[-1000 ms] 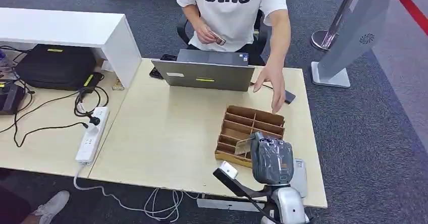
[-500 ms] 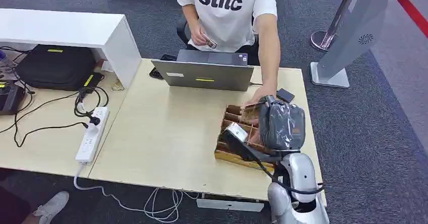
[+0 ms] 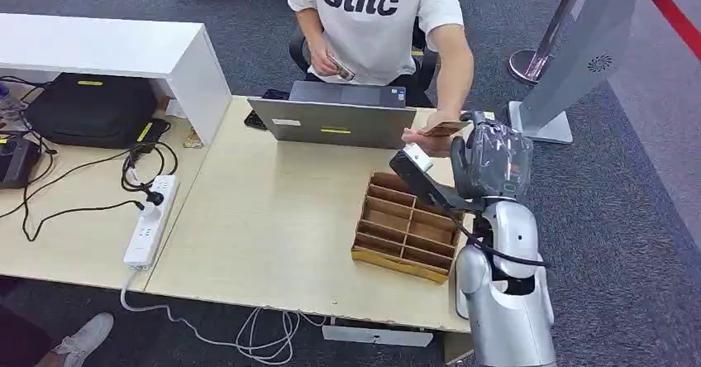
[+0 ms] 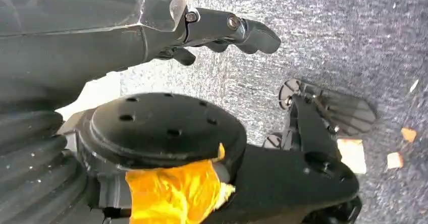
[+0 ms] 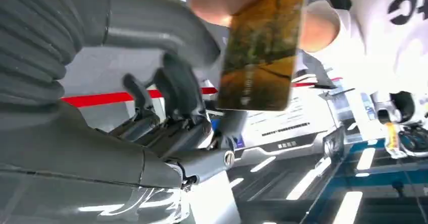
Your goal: Pass the card to the sensor for recognition and then transmit it.
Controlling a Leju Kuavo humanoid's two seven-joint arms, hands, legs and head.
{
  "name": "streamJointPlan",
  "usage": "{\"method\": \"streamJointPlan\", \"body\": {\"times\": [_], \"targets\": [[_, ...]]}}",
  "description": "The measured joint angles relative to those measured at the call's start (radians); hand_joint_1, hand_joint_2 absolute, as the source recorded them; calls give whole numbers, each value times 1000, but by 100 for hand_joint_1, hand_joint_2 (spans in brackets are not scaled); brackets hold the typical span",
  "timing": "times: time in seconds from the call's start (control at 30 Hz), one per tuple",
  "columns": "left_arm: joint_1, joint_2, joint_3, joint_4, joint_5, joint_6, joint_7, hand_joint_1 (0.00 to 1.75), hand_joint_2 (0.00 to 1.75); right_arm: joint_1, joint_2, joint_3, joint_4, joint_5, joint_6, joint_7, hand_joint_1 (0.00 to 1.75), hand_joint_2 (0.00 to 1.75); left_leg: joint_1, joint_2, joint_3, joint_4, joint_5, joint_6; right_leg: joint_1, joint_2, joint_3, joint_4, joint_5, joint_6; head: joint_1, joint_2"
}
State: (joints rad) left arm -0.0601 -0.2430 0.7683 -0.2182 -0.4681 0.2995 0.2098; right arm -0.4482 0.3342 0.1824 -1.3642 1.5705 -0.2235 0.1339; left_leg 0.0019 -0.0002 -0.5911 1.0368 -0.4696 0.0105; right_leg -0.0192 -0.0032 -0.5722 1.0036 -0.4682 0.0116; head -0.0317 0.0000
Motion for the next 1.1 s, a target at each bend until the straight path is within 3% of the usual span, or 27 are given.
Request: {"method": "streamJointPlan", "body": {"times": [0.3, 0.4, 0.63, 0.8, 1.1], "targets": [[-1, 2, 48, -2, -3, 12, -4, 0, 175, 1, 0, -68, 17, -6, -28, -10, 0, 175, 0, 0, 0, 0, 0, 0, 0, 0, 0, 0, 0, 0, 0, 0], [-1, 2, 61, -2, 0, 14, -8, 0, 175, 1, 0, -99, 17, -88, -10, -45, 0, 175, 0, 0, 0, 0, 0, 0, 0, 0, 0, 0, 0, 0, 0, 0], [-2, 0, 124, -2, 59, 62, -35, 0, 175, -7, 0, -268, 55, -746, 237, -245, 0, 175, 0, -1, 0, 0, 0, 0, 0, 0, -1, 0, 0, 0, 0, 0], [-2, 2, 151, -2, 60, 44, -53, 0, 175, -11, -11, -503, 92, -1126, 292, -327, 0, 175, 0, -3, -1, 1, 0, 0, 0, -3, 0, 0, 0, 0, 0, 0], [-7, 12, 177, -2, 58, 32, -61, 0, 175, 44, -94, -959, 214, -1547, 454, -402, 0, 175, 0, -4, -1, 1, -1, 1, 0, -3, 0, -2, 0, 1, 0, 0]]}}
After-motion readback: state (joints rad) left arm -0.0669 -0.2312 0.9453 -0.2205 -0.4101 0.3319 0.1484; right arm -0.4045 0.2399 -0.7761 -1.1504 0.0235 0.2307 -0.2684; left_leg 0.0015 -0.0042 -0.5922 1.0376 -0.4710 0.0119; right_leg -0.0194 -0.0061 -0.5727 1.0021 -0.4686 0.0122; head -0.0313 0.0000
